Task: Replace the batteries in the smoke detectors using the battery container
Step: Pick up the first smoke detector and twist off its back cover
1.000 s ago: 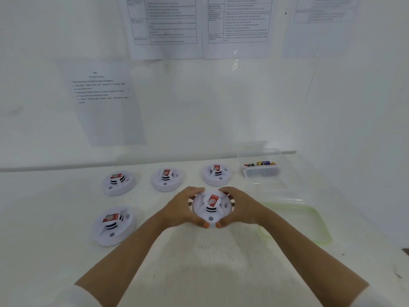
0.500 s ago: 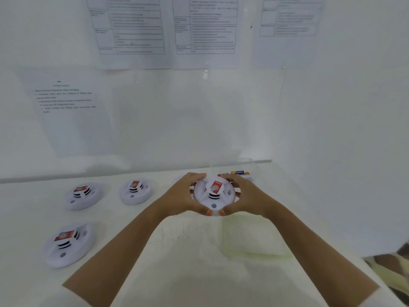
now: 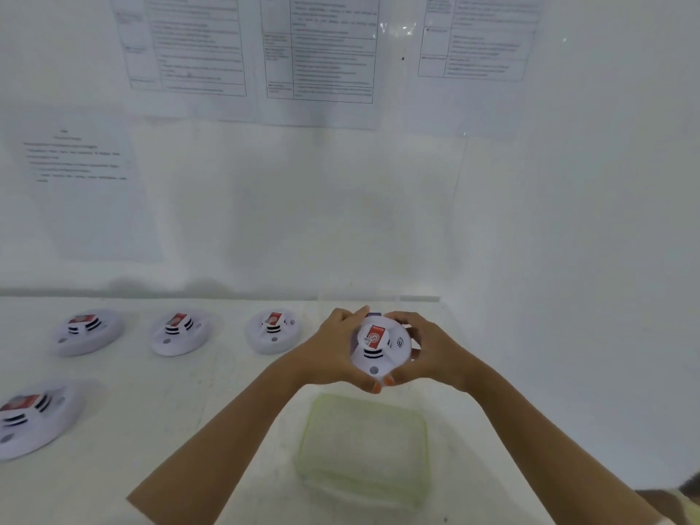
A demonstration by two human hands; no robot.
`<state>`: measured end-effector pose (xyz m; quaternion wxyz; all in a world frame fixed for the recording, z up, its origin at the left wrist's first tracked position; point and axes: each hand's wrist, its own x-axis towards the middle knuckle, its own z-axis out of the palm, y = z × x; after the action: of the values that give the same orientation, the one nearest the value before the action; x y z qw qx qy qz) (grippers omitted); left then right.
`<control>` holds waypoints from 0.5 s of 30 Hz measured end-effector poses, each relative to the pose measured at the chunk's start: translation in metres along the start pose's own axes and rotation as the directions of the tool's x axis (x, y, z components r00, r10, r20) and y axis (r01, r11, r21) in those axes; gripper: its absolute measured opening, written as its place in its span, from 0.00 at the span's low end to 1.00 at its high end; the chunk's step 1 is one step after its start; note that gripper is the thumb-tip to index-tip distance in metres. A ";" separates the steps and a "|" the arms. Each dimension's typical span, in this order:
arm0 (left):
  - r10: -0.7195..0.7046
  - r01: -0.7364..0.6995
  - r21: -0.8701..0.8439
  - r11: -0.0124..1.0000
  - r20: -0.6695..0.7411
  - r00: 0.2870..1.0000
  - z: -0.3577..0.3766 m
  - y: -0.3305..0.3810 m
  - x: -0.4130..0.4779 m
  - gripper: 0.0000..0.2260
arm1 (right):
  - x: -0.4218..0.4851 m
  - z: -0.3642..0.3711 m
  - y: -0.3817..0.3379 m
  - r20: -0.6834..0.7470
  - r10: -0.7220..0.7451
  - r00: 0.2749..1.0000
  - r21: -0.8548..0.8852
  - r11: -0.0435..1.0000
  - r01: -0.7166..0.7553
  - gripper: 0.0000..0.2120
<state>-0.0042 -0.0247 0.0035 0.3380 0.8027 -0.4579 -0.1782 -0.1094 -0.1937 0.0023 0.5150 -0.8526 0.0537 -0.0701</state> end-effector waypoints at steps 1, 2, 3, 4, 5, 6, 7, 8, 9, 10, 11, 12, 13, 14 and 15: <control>-0.009 0.009 0.014 1.000 0.010 1.000 0.001 0.001 0.003 0.52 | 0.001 -0.001 0.001 -0.005 -0.002 1.000 0.008 1.000 0.002 0.40; -0.018 0.018 0.021 1.000 0.015 1.000 0.003 0.002 0.005 0.52 | 0.001 -0.002 0.002 -0.010 0.000 1.000 0.020 1.000 0.001 0.42; -0.023 0.023 0.028 0.999 0.019 1.000 0.003 0.003 0.008 0.52 | 0.002 -0.004 0.002 -0.011 0.004 1.000 0.043 0.999 -0.003 0.44; -0.023 0.022 0.026 0.999 0.020 1.000 0.003 0.004 0.009 0.51 | 0.003 -0.005 0.001 -0.007 0.005 1.000 0.084 0.996 -0.005 0.45; -0.017 0.017 0.014 1.000 0.009 1.000 0.002 0.005 0.010 0.49 | 0.004 -0.007 0.001 0.000 -0.006 1.000 0.156 0.988 0.006 0.46; -0.007 0.007 -0.014 1.000 -0.005 1.000 0.001 0.004 0.011 0.48 | 0.006 -0.009 0.000 0.004 -0.026 1.000 0.254 0.967 0.024 0.45; 0.000 -0.001 -0.066 0.998 -0.018 1.000 -0.001 0.003 0.011 0.46 | 0.008 -0.010 -0.001 -0.001 -0.044 0.999 0.368 0.929 0.041 0.44; 0.006 -0.010 -0.146 0.989 -0.023 1.000 -0.002 0.001 0.011 0.45 | 0.010 -0.011 -0.001 -0.016 -0.045 0.999 0.480 0.876 0.047 0.43; 0.014 -0.020 -0.246 0.969 -0.025 1.000 -0.003 -0.001 0.011 0.44 | 0.012 -0.012 -0.002 -0.034 -0.018 0.999 0.567 0.823 0.035 0.42; 0.013 -0.023 -0.353 0.935 -0.031 0.999 -0.003 -0.003 0.010 0.43 | 0.015 -0.011 -0.002 -0.045 0.031 0.999 0.609 0.793 0.003 0.40; 0.009 -0.025 -0.449 0.893 -0.038 0.999 -0.003 -0.005 0.009 0.43 | 0.017 -0.010 -0.002 -0.036 0.088 0.995 0.600 0.799 -0.049 0.37; 0.011 -0.035 -0.518 0.855 -0.049 0.999 -0.002 -0.008 0.008 0.44 | 0.018 -0.008 -0.001 0.000 0.138 0.990 0.560 0.820 -0.115 0.34; 0.021 -0.051 -0.555 0.830 -0.060 0.998 -0.002 -0.011 0.008 0.44 | 0.019 -0.004 -0.001 0.060 0.173 0.983 0.522 0.834 -0.179 0.32; 0.035 -0.066 -0.574 0.816 -0.065 0.997 -0.001 -0.012 0.008 0.43 | 0.019 -0.001 0.000 0.127 0.191 0.973 0.502 0.834 -0.229 0.30; 0.043 -0.073 -0.582 0.810 -0.065 0.997 -0.002 -0.014 0.008 0.43 | 0.018 0.003 0.000 0.182 0.187 0.965 0.511 0.821 -0.256 0.28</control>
<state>0.0092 -0.0261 -0.0048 0.5844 0.6498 -0.3971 -0.2803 -0.0909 -0.1944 0.0023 0.7369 -0.6680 0.0990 0.0312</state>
